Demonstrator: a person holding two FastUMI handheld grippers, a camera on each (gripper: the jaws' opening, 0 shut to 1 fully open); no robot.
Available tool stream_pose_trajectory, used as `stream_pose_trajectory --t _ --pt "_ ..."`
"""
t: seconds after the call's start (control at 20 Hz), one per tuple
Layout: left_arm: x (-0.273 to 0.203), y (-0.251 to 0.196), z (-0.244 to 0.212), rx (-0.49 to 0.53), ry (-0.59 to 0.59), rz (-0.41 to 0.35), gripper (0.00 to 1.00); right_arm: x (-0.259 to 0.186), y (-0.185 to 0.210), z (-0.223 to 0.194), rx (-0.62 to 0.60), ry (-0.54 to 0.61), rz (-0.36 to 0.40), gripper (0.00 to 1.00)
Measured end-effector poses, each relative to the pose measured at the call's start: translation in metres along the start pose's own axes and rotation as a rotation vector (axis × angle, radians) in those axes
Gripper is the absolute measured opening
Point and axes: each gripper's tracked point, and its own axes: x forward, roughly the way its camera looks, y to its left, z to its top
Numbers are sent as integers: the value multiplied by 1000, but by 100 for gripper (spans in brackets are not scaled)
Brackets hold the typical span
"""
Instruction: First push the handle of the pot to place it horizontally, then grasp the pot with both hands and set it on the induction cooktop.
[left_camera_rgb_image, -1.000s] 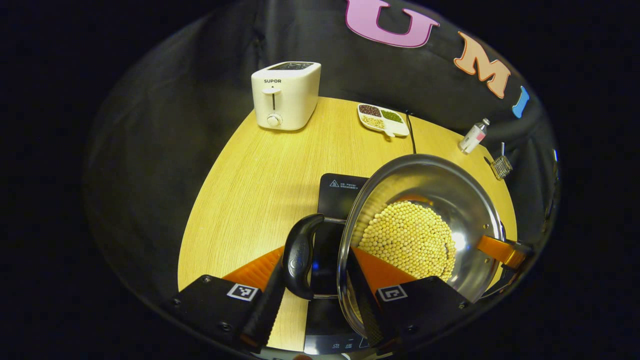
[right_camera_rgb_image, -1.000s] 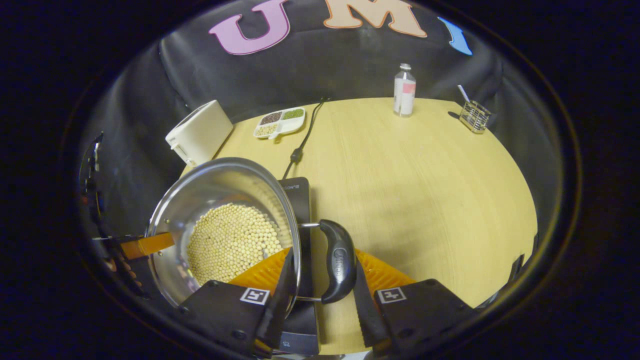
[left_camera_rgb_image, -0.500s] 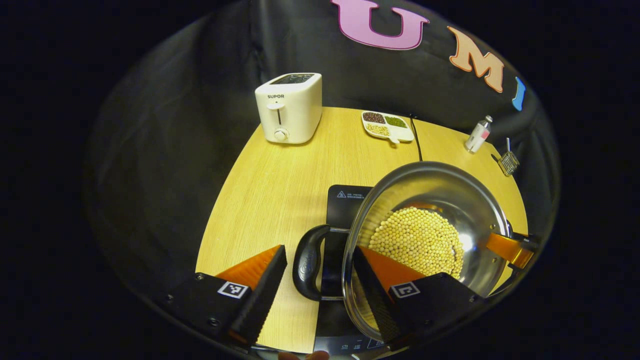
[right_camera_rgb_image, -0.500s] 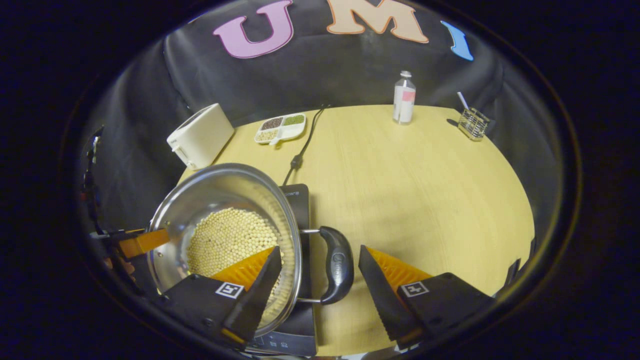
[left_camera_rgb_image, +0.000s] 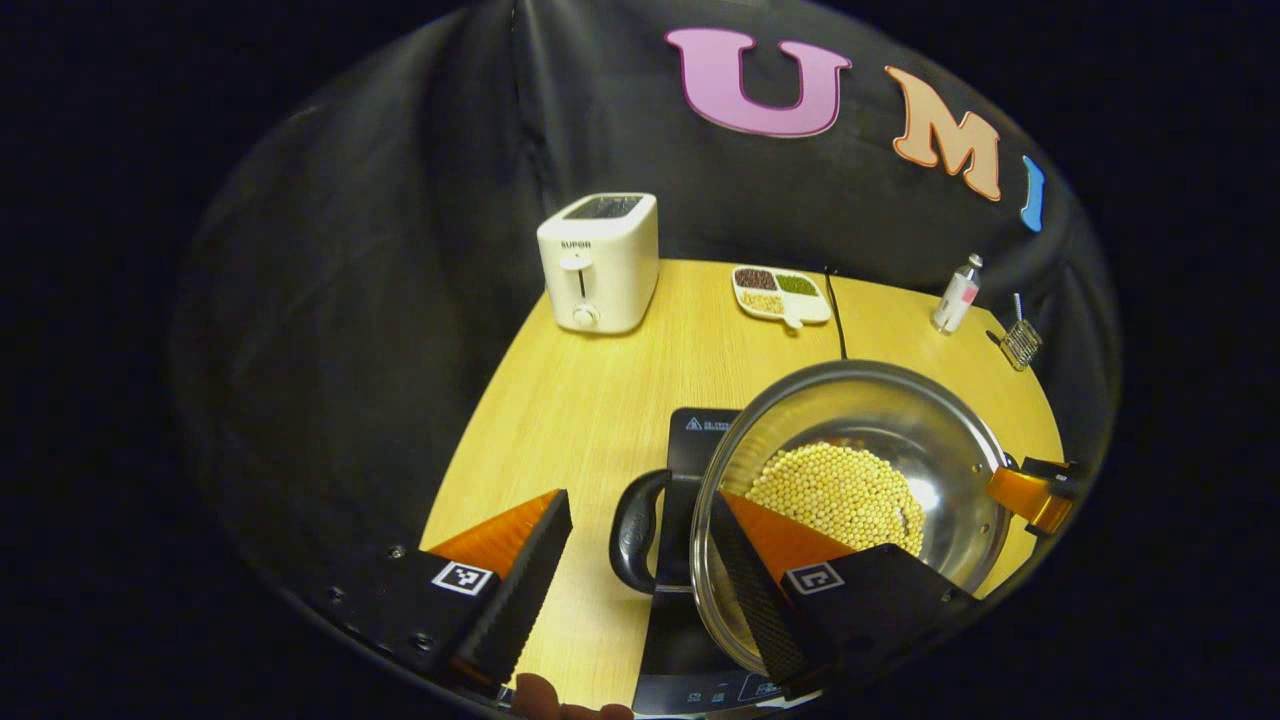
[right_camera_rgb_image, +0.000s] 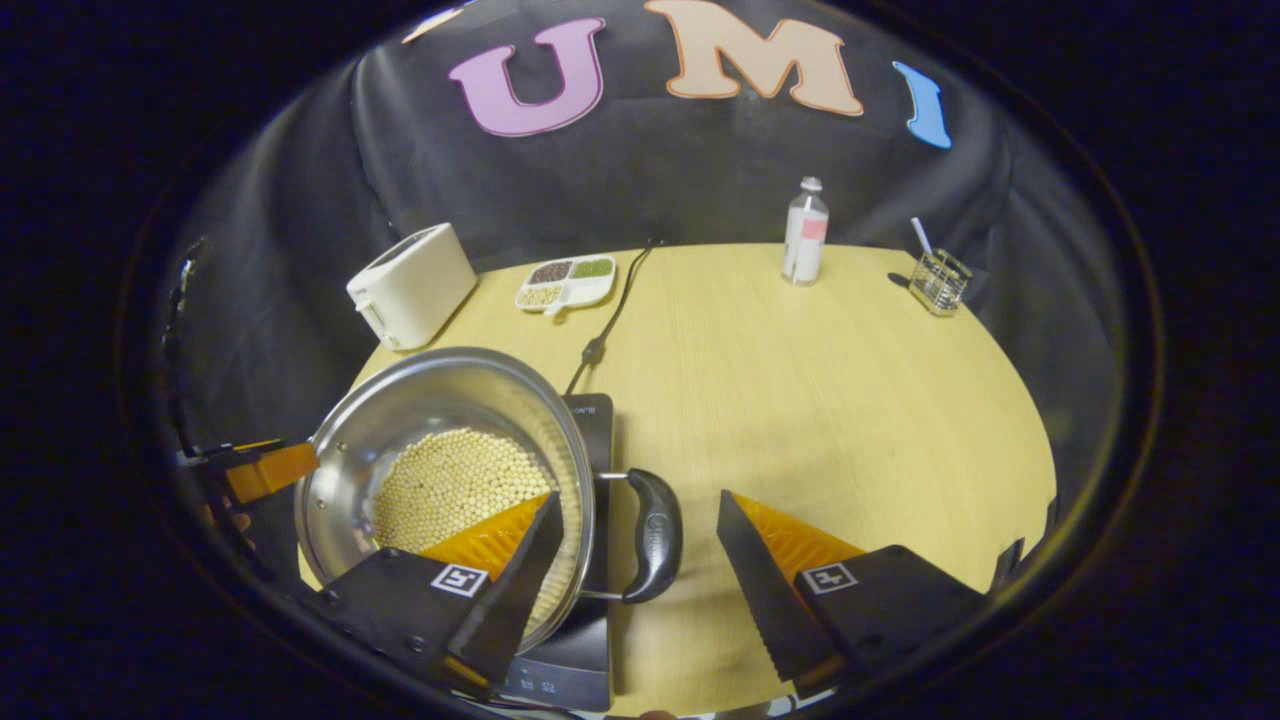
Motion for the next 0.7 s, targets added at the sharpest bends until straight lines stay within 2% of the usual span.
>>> stream_pose_trajectory --t 0.05,0.15,0.25,0.3,0.55,0.7 --pt "-7 0 10 12 -44 14 91 -5 -3 10 -4 -34 -2 94" --pt "-23 -4 30 42 -123 32 92 -17 -13 30 -15 -110 -15 97" --pt "-40 -15 52 74 -197 38 90 -34 -25 57 -35 -197 -26 94" --pt "-50 -22 63 87 -233 38 90 -43 -31 70 -48 -243 -33 98" --pt "-100 -85 133 65 -422 -7 90 -99 -58 145 -95 -464 -60 94" --pt "-138 -129 171 47 -518 -59 90 -146 -80 191 -108 -593 -79 94"
